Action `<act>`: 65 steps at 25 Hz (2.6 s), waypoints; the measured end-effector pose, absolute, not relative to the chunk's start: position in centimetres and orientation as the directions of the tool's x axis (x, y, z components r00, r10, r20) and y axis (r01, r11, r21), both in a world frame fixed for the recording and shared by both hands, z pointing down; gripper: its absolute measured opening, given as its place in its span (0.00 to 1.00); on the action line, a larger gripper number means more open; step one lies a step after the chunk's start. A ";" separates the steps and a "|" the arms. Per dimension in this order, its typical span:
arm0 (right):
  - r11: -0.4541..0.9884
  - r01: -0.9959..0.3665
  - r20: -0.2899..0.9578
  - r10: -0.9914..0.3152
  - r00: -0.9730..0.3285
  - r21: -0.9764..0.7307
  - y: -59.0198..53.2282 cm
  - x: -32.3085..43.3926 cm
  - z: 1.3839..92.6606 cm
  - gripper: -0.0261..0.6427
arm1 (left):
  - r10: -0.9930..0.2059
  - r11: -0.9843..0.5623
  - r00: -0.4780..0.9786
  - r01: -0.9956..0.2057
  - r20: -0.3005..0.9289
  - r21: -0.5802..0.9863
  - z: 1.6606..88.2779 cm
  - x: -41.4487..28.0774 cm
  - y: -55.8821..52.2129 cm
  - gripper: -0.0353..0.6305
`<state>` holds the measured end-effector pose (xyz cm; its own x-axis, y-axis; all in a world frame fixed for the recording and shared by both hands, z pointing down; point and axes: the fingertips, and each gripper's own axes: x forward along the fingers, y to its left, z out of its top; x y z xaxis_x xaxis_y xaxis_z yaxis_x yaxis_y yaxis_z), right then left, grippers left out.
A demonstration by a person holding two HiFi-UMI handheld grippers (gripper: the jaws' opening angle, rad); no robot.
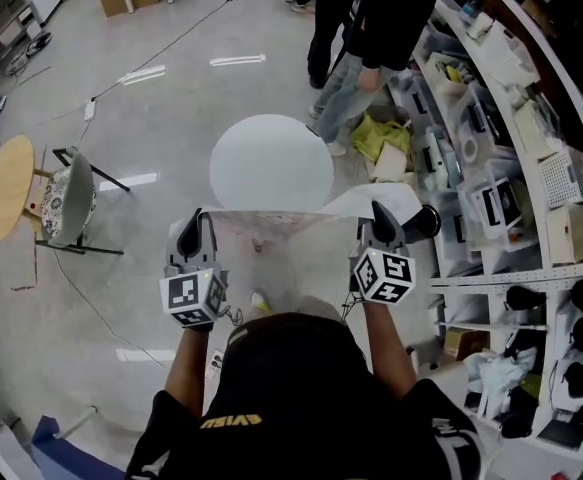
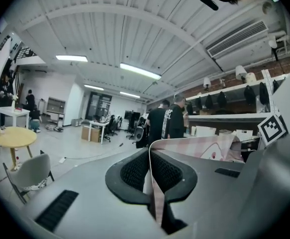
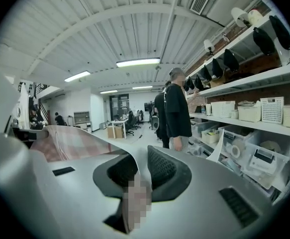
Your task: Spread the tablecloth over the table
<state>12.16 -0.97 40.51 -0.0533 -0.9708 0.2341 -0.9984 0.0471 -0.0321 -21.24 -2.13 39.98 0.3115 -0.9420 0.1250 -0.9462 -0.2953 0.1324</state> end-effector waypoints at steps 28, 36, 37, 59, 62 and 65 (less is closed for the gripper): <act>0.126 -0.982 0.386 -0.907 -0.172 -0.142 -36.6 17.3 47.7 0.12 | -0.929 -0.234 0.231 -0.972 0.291 0.023 44.2 -15.3 -36.3 0.08; 0.129 -0.987 0.502 -0.850 -0.160 -0.097 -47.2 17.4 54.5 0.12 | -0.887 -0.281 0.264 -0.960 0.380 0.012 50.7 -14.9 -46.5 0.08; 0.122 -0.988 0.517 -0.841 -0.156 -0.100 -48.6 17.3 55.6 0.12 | -0.877 -0.290 0.271 -0.957 0.398 0.014 51.8 -15.0 -47.8 0.08; 0.257 -0.954 0.700 -0.710 -0.077 0.156 -68.7 13.0 74.1 0.11 | -0.738 -0.248 0.184 -0.969 0.650 -0.007 72.4 -18.5 -67.8 0.20; 0.317 -0.912 0.657 -0.750 -0.072 0.262 -70.2 12.7 74.0 0.24 | -0.740 -0.259 0.176 -0.965 0.649 -0.034 73.4 -19.8 -68.2 0.36; 0.340 -0.907 0.641 -0.760 -0.109 0.249 -71.1 12.4 73.9 0.31 | -0.734 -0.262 0.165 -0.964 0.659 -0.050 74.1 -21.1 -67.8 0.36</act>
